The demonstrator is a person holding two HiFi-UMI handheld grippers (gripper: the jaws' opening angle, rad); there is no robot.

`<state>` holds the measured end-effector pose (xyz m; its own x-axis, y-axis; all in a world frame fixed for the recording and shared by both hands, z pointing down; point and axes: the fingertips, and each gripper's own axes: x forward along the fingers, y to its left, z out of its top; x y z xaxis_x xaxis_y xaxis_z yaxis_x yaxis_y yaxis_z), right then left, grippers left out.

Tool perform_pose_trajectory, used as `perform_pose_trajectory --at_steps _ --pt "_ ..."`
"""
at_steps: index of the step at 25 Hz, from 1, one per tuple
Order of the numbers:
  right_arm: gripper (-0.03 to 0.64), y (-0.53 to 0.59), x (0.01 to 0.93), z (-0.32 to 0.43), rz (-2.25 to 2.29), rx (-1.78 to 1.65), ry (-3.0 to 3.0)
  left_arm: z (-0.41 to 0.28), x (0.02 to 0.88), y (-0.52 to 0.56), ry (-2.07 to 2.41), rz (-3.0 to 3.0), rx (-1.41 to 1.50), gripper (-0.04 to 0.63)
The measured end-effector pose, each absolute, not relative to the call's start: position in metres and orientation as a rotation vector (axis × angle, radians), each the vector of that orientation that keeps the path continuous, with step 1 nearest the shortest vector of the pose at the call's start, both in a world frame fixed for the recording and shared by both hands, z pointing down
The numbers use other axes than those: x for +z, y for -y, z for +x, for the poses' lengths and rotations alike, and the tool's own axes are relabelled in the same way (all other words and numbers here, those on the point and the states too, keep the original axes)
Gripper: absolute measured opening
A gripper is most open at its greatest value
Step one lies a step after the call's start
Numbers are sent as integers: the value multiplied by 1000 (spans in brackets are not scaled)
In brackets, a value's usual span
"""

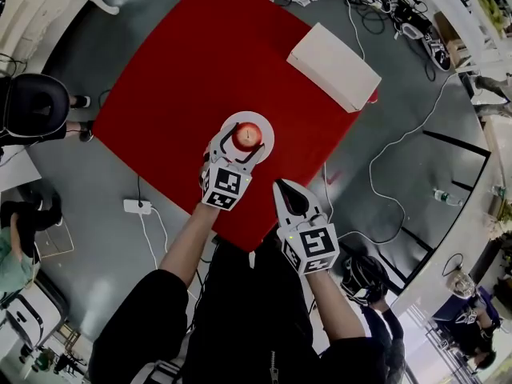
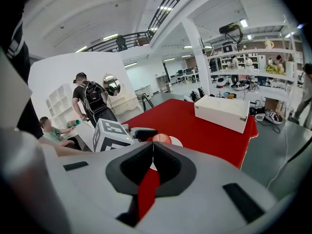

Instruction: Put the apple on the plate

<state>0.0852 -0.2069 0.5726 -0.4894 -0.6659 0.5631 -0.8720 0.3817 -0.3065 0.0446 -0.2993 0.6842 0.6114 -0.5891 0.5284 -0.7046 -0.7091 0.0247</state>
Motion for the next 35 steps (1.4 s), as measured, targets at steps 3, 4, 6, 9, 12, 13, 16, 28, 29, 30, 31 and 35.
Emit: perform_pose_trajectory --at_steps 3,4,6,9,12,13,16,28,29,30,31,35 --pt "12 206 572 84 1342 827 2302 45 684 299 1064 2609 746 324" --pt "12 206 571 84 1341 827 2303 45 684 299 1066 2608 748 325" --pt "12 207 571 84 1341 827 2304 44 684 299 1072 2605 745 324" --pt "12 207 570 86 1340 825 2304 44 682 300 1078 2603 739 324" --pt "12 205 570 87 1339 824 2307 44 682 299 1079 2595 733 325" --pt "12 204 570 87 1337 824 2308 43 682 298 1079 2593 733 324" --pt "12 205 569 88 1331 823 2311 43 681 298 1079 2594 737 324" --pt "12 205 561 81 1298 795 2344 41 672 294 1087 2592 718 324" --pt "12 206 560 80 1295 792 2346 41 671 294 1086 2590 716 324" --pt "12 206 559 80 1292 789 2348 42 670 294 1084 2589 715 324" --pt "12 206 558 80 1289 786 2350 42 669 294 1080 2589 716 324" --pt "12 204 558 78 1278 780 2356 41 667 292 1081 2591 712 324"
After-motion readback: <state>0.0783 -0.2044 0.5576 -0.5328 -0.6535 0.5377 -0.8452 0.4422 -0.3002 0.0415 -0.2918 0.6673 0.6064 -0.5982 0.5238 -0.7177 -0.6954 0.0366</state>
